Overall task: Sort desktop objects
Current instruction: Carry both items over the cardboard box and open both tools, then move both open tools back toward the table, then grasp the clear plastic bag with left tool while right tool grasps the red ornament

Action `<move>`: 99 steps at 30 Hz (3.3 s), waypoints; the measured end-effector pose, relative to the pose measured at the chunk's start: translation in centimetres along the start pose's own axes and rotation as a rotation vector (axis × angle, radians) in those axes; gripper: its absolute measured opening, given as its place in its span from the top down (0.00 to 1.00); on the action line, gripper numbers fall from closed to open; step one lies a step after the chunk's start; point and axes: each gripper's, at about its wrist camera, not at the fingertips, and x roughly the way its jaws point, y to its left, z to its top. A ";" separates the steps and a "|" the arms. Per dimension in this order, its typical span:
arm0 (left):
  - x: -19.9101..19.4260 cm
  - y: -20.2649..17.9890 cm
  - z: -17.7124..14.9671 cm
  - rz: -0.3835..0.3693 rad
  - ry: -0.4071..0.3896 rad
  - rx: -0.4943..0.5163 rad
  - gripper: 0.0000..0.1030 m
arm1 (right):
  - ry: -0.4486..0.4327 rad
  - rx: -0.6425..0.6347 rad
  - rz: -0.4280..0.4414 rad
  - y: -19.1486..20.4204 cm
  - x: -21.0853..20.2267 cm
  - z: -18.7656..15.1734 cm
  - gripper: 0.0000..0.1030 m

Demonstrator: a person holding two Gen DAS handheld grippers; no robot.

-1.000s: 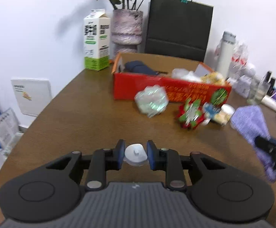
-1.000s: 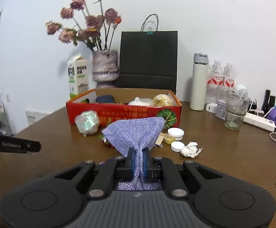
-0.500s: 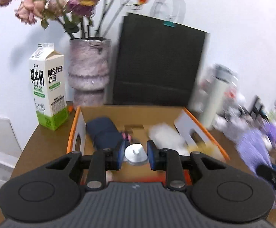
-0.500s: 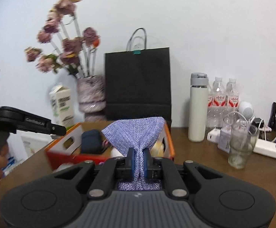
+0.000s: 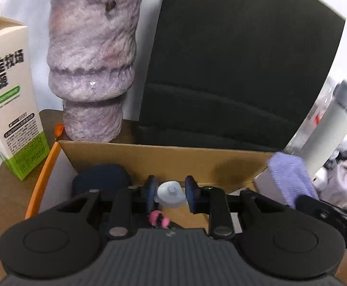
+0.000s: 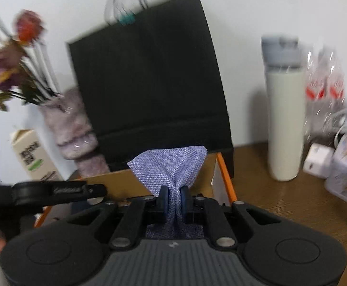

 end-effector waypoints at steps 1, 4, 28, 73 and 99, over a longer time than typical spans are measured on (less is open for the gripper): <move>0.3 0.3 0.1 -0.018 0.012 0.004 0.70 | 0.031 0.001 -0.008 -0.2 1.2 0.1 0.91; 0.6 1.0 0.1 -0.056 0.021 -0.019 0.53 | 0.064 0.021 -0.041 -0.8 3.2 -0.5 0.74; -6.8 -1.2 -0.7 0.084 -0.135 0.058 0.05 | -0.018 0.017 -0.006 -0.7 -0.9 1.0 0.43; -25.2 2.6 -24.4 0.104 -0.071 -0.015 0.00 | -0.088 -0.414 0.050 6.0 -21.5 -22.5 0.27; -14.5 2.7 -19.8 0.073 -0.133 -0.012 0.62 | -0.088 -0.441 0.077 7.7 -12.4 -19.7 0.63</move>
